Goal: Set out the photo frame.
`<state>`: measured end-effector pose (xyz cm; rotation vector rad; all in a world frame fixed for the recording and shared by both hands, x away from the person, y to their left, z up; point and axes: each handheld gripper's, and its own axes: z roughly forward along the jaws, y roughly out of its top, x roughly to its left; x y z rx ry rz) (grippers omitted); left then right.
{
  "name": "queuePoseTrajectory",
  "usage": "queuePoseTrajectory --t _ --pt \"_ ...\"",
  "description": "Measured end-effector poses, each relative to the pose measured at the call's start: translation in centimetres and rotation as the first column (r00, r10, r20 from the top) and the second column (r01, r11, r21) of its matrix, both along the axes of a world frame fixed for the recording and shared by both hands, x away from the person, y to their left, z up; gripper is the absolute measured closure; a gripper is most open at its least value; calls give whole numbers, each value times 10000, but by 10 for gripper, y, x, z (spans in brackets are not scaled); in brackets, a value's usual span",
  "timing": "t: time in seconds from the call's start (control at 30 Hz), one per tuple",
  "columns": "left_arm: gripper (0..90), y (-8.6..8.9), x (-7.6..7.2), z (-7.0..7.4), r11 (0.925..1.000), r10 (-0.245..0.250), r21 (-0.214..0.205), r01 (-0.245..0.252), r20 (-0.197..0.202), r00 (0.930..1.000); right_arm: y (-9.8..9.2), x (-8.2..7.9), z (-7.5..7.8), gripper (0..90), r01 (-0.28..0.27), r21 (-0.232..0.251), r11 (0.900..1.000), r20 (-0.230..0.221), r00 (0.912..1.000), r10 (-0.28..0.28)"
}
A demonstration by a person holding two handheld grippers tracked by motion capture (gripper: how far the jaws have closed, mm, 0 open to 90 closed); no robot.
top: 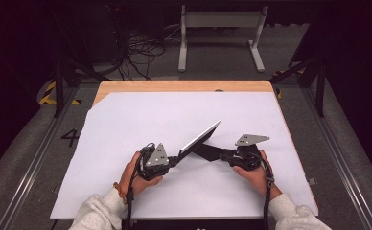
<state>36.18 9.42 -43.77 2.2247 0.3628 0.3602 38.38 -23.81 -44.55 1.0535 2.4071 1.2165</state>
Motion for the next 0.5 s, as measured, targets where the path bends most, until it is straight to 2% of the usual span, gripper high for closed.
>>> queuePoseTrajectory --t 0.3,0.5 --pt "814 -5 -2 -1 9995 -290 -139 288 -143 9995 2 7 0 717 417 -78 9991 159 9990 -416" --pt "806 -14 -7 0 9993 -359 51 359 106 9993 0 9 0 708 583 -48 9983 198 9981 -582"
